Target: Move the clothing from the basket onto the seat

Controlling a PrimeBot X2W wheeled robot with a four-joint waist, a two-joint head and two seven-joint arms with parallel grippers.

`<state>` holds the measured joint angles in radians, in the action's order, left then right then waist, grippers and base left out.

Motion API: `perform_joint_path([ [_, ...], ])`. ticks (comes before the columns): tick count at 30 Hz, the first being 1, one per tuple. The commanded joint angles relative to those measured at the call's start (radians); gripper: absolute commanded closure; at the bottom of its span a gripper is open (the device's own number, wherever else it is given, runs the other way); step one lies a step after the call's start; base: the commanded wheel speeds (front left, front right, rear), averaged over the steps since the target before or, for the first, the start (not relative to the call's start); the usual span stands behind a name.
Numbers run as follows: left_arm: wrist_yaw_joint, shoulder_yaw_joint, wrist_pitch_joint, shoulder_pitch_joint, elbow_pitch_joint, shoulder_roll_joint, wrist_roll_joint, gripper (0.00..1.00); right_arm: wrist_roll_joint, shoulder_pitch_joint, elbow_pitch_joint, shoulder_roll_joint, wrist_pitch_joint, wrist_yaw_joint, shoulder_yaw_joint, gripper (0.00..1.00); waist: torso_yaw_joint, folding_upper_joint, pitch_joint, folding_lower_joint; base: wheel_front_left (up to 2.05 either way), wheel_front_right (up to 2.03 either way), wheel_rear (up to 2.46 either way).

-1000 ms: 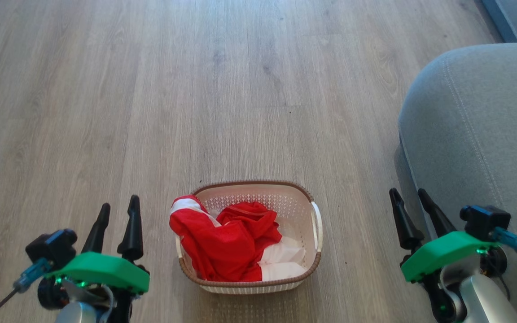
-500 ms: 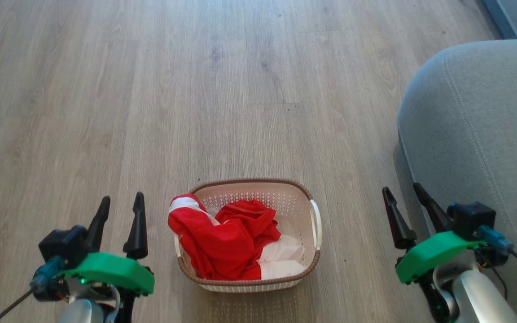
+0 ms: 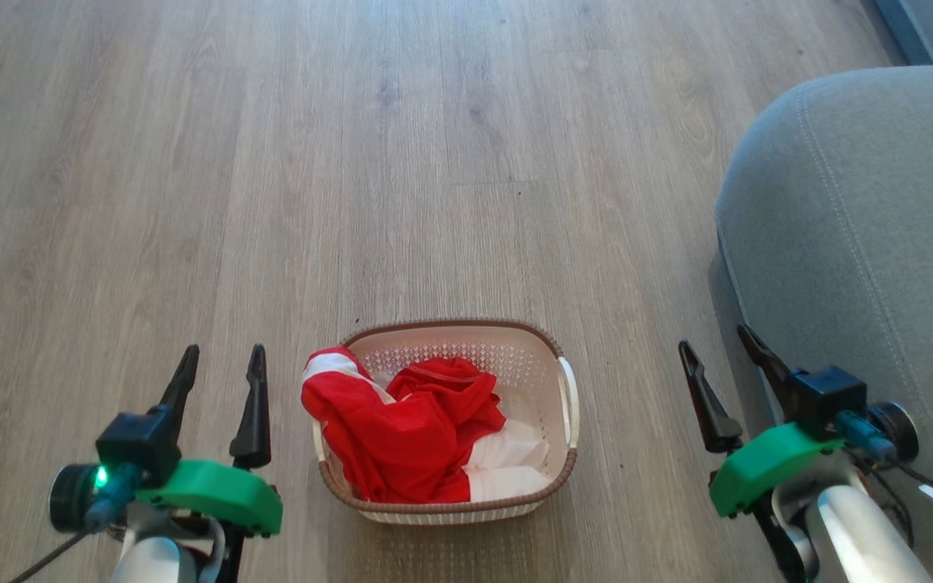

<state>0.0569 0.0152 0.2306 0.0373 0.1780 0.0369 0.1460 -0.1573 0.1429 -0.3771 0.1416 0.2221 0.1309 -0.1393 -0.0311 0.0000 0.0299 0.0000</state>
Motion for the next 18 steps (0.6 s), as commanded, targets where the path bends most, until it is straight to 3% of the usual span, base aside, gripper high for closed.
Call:
perform_joint_path([
  [1, -0.011, -0.025, 0.013, 0.045, -0.035, 0.013, -0.029, 0.00, 0.028, 0.054, 0.028, 0.019, 0.022, 0.000, -0.025, 0.00, 0.000, 0.0000, 0.000, 0.0000, 0.00, 0.00, 0.00],
  [7, -0.015, -0.025, 0.031, 0.051, -0.037, 0.013, -0.100, 0.00, 0.101, 0.065, 0.028, 0.025, 0.039, 0.000, -0.043, 0.00, -0.003, 0.0000, 0.006, 0.0000, 0.00, 0.00, 0.00],
  [18, -0.008, -0.030, 0.031, 0.056, -0.030, 0.013, -0.098, 0.00, 0.098, 0.068, 0.026, 0.023, 0.040, 0.000, -0.038, 0.00, -0.003, 0.0000, 0.012, 0.0000, 0.00, 0.00, 0.00],
])
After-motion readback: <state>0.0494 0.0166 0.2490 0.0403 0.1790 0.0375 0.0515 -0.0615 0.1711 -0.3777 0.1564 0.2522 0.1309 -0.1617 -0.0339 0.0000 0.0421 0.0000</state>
